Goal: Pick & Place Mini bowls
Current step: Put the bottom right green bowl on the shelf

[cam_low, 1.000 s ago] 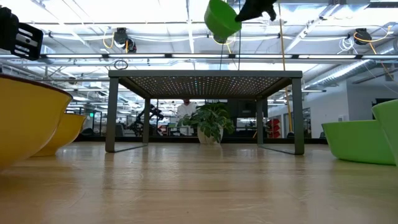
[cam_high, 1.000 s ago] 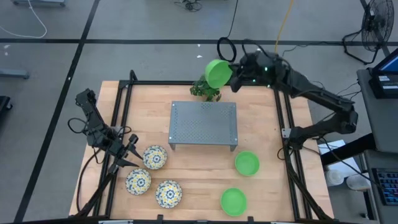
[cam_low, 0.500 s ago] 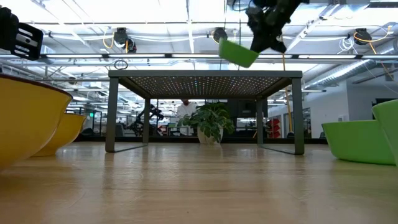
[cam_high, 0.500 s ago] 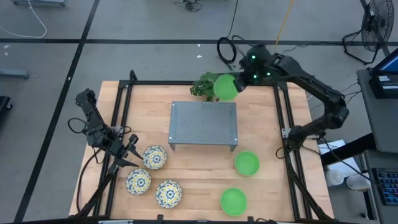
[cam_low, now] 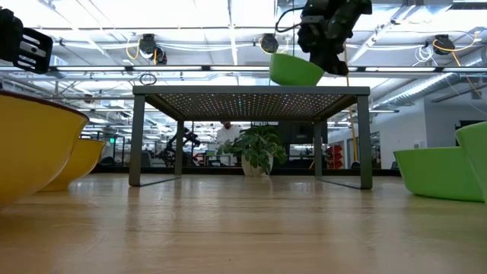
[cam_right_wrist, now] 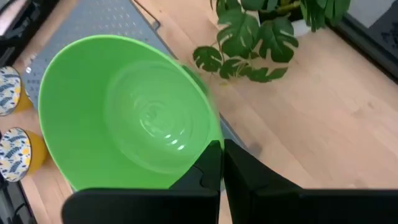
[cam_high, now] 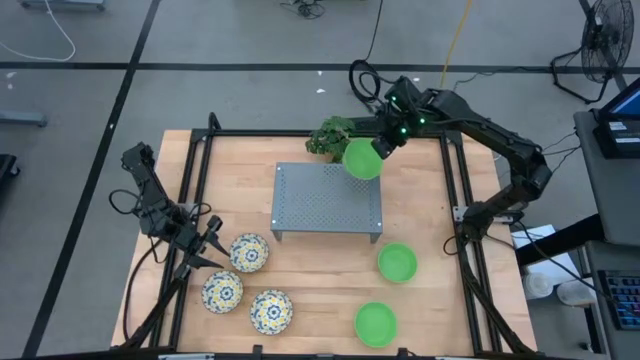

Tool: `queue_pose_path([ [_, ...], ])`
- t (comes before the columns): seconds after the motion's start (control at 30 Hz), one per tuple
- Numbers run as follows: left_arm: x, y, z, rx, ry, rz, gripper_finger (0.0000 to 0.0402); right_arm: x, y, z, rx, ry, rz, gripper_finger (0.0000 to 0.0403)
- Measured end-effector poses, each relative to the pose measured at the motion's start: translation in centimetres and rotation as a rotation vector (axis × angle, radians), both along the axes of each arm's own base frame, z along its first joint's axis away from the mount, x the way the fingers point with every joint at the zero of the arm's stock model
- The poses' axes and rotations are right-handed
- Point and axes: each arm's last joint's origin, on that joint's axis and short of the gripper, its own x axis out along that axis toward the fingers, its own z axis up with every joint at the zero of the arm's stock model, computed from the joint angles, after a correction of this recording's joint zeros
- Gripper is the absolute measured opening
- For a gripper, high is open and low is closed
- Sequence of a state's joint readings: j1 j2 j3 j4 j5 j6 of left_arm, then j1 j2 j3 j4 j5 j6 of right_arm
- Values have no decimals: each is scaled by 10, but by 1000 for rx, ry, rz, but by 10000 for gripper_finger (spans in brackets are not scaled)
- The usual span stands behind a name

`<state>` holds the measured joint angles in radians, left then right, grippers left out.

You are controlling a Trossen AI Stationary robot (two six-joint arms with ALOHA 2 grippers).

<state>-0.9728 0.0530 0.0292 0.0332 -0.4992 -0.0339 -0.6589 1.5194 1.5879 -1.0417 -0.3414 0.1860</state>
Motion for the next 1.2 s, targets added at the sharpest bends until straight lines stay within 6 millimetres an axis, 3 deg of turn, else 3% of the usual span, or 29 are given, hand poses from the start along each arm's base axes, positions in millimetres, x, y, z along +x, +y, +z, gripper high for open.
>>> queue_pose_path([
  [0.43, 0, 0, 0, 0, 0, 0, 152, 14, 28, -11, -15, 80, 101, 0],
  [0.87, 0, 0, 0, 0, 0, 0, 152, 12, 28, -34, -20, 162, 93, 0],
  [1.2, 0, 0, 0, 0, 0, 0, 152, 14, 27, -36, -42, 136, 100, 24],
])
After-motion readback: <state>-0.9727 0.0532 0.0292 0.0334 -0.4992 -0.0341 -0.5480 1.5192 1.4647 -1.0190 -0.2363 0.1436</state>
